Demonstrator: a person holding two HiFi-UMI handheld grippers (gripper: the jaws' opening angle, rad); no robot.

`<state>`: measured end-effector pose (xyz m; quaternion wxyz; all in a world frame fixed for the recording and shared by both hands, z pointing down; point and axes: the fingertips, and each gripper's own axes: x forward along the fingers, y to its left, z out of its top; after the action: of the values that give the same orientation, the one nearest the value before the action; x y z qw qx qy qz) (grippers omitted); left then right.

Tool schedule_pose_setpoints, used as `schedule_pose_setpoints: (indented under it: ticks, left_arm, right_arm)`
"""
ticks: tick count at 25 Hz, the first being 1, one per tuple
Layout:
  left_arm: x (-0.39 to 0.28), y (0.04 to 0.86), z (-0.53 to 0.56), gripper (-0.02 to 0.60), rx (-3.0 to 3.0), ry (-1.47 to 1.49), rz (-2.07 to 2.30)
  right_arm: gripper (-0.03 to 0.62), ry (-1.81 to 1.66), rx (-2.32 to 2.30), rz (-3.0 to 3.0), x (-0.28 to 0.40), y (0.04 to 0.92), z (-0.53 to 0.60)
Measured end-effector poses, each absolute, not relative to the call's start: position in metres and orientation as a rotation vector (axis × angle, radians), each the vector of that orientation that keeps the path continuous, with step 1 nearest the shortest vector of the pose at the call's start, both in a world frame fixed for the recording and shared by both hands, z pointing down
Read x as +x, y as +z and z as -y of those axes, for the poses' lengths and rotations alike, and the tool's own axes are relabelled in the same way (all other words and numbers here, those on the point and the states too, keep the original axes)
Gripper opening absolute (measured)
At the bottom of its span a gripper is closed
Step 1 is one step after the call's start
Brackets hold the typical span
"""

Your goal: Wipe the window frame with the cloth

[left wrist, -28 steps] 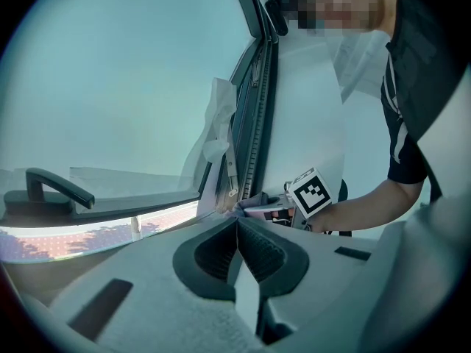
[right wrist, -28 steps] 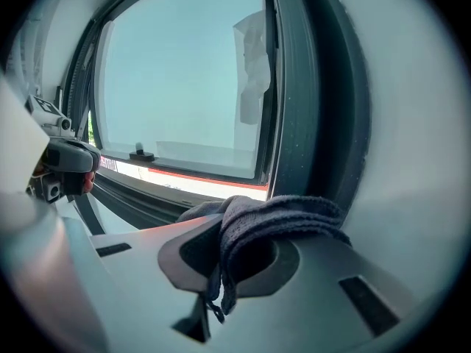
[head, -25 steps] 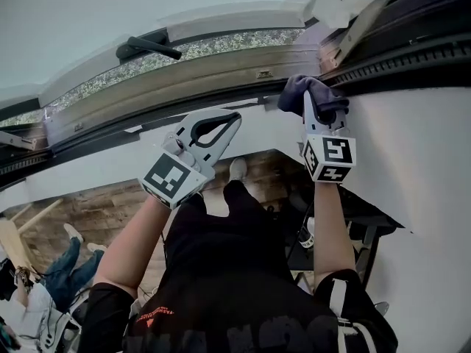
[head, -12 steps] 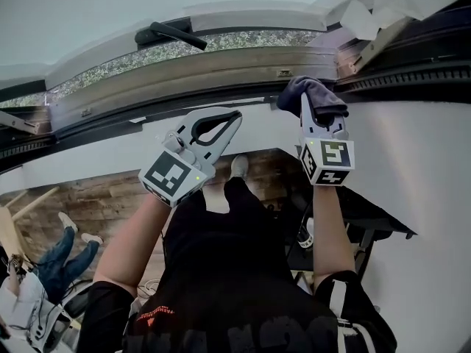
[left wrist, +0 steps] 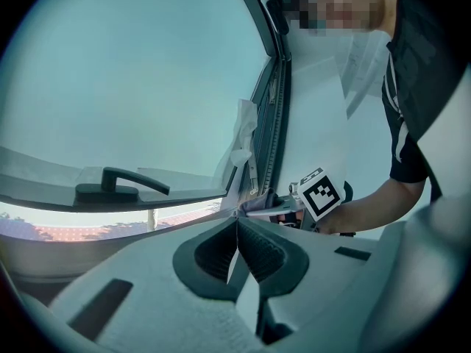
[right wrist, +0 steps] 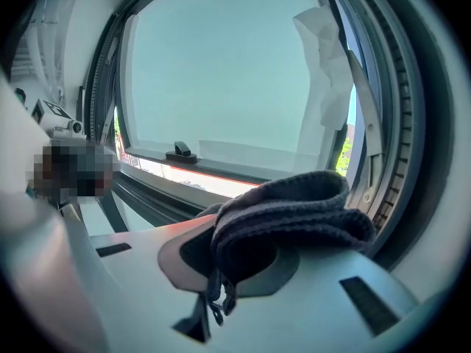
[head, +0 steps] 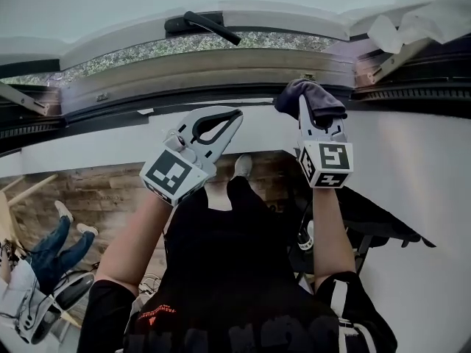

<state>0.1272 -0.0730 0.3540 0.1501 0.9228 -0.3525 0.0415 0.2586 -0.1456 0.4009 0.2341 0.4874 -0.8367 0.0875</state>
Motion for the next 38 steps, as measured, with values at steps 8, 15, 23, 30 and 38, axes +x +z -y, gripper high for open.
schedule_pose_setpoints:
  ticks: [8, 15, 23, 30, 38]
  left_arm:
    - [0.092, 0.355, 0.065, 0.021, 2.673, 0.112, 1.073]
    - [0.064, 0.353, 0.057, 0.021, 2.641, 0.085, 1.112]
    - [0.021, 0.356, 0.045, 0.021, 2.618, 0.072, 1.18]
    - [-0.017, 0.357, 0.036, 0.021, 2.601, 0.068, 1.244]
    - [-0.054, 0.358, 0.024, 0.021, 2.502, 0.056, 1.301]
  right_arm:
    - [0.032, 0.227, 1.282, 2.32, 0.22, 0.401, 0.138]
    - [0.032, 0.218, 1.201, 2.36, 0.176, 0.401, 0.127]
    - [0.032, 0.2, 1.097, 2.412, 0.119, 0.402, 0.114]
    - [0.032, 0.192, 1.021, 2.441, 0.074, 0.402, 0.105]
    - [0.032, 0.189, 0.96, 2.468, 0.034, 0.402, 0.096]
